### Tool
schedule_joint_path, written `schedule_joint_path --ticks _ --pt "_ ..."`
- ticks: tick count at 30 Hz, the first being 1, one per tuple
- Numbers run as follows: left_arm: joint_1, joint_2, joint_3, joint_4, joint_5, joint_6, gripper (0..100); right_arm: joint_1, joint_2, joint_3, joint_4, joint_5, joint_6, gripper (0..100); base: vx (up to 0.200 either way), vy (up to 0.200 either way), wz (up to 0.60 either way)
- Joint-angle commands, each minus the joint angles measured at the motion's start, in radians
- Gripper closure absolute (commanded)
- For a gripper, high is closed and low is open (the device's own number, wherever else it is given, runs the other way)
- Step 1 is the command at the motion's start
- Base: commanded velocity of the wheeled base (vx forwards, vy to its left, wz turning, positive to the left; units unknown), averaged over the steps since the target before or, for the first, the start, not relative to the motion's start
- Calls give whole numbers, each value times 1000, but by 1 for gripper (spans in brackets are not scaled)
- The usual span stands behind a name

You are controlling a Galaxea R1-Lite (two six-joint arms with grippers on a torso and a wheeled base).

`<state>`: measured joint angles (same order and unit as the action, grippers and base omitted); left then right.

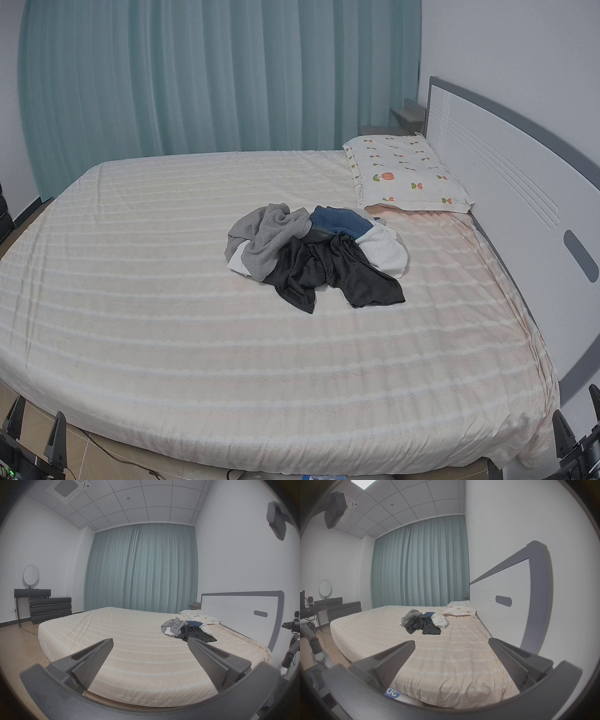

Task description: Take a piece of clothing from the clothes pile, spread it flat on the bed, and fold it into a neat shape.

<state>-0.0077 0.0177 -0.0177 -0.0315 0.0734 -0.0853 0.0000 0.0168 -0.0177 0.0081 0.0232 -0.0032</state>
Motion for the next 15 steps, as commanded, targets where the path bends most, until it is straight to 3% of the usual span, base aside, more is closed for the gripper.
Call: schedule_joint_path --ticks 1,9,15 --pt "0 -10 18 -1 0 -1 0 0 -17 15 0 1 -3 0 0 0 0" --pt "0 -10 18 -1 0 -1 0 2 -17 13 0 46 -77 0 0 0 0" --pt "0 -10 18 -1 0 -1 0 2 -17 13 -3 52 -80 0 0 0 0"
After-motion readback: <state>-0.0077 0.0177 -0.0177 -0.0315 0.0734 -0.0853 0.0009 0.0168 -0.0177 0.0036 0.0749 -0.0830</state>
